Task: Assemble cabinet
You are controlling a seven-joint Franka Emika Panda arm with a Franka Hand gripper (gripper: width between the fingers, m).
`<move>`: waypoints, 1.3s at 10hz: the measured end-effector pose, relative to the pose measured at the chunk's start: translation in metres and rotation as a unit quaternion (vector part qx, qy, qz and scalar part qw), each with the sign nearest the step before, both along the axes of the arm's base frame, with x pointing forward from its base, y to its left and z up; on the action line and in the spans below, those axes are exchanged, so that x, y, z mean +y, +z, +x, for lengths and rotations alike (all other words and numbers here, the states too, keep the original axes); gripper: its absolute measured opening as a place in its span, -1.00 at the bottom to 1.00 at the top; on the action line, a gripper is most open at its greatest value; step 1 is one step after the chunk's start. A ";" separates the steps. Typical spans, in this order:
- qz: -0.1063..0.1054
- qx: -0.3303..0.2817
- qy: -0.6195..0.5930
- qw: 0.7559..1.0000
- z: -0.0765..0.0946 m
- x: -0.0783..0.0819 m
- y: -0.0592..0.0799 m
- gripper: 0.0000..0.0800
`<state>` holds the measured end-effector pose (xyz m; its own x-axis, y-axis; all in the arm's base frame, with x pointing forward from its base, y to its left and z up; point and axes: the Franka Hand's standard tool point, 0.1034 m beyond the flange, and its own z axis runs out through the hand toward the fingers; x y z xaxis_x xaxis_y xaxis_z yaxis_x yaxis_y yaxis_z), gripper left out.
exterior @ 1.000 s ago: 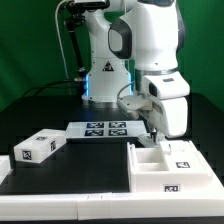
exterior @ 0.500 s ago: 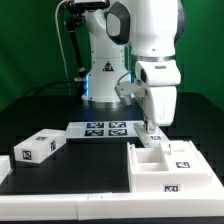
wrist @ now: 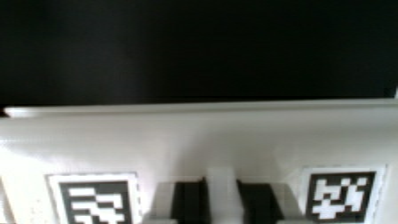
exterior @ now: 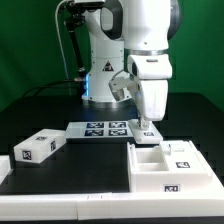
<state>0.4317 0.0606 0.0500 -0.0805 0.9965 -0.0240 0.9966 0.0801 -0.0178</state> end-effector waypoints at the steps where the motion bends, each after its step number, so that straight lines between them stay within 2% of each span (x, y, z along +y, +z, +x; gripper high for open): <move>1: 0.001 0.000 -0.018 1.000 0.003 0.004 -0.003 -0.83; 2: 0.002 0.003 -0.039 0.999 0.011 0.011 -0.010 -0.83; 3: -0.008 0.018 -0.056 0.998 0.012 0.004 -0.012 -0.83; 6: -0.024 0.030 -0.078 0.996 0.011 -0.007 -0.004 -0.83; 9: -0.029 0.030 -0.076 0.996 -0.004 -0.009 0.004 -0.83; 11: -0.031 0.026 -0.074 0.996 -0.004 -0.009 0.010 -0.83; 13: -0.029 0.024 -0.074 0.997 -0.003 -0.009 0.010 -0.83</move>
Offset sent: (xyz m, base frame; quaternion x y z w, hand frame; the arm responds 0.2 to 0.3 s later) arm 0.0175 -0.0291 0.0076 -0.0054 -0.0543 0.0949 0.9940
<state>0.4286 0.0521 0.0601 0.0650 0.9945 -0.0823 0.9953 -0.0705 -0.0663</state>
